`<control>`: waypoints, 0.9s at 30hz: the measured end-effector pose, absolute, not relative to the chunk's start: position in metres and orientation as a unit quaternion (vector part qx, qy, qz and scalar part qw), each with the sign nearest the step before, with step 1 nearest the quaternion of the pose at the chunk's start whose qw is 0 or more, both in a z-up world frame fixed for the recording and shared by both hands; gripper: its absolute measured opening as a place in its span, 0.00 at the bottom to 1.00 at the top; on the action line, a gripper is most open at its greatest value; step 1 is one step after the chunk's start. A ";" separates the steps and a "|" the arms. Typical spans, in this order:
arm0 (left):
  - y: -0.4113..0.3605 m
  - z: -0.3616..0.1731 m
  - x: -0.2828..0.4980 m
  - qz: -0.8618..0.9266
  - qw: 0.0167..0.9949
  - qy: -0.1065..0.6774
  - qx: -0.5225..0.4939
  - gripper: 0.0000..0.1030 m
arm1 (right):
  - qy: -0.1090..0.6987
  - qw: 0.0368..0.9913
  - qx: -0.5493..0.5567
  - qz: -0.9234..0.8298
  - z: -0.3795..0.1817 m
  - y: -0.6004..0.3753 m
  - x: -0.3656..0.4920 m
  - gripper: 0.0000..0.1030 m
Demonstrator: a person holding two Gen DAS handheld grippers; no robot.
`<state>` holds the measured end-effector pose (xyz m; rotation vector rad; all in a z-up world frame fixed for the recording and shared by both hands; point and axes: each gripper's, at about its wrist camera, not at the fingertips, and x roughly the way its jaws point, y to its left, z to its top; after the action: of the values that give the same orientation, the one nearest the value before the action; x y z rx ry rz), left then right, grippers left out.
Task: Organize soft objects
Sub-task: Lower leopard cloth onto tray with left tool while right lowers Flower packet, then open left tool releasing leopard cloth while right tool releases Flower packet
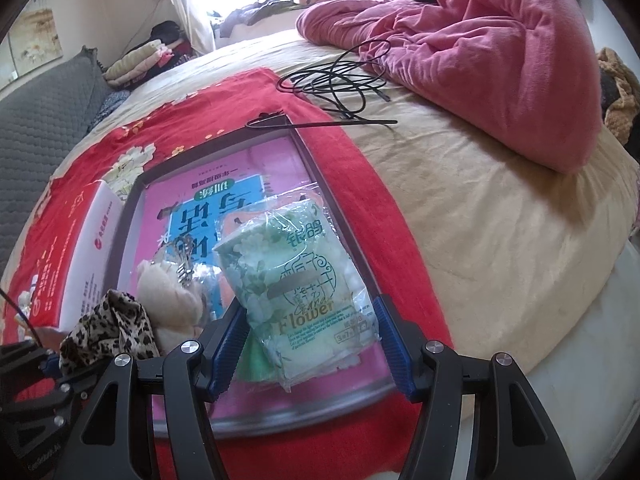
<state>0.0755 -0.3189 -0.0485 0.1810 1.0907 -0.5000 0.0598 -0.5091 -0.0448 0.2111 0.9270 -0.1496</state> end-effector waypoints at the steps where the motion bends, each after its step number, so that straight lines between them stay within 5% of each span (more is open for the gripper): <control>1: -0.318 -0.049 0.076 -0.235 0.821 0.513 0.082 0.21 | 0.446 0.887 0.101 -0.070 -0.045 -0.508 0.062 0.62; 27: -0.317 -0.052 0.079 -0.246 0.818 0.514 0.077 0.21 | 0.451 0.884 0.101 -0.070 -0.044 -0.503 0.075 0.62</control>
<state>0.0793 -0.3171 -0.0525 0.1632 1.0947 -0.5235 0.0745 -0.5025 -0.0440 0.2105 0.9383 -0.1464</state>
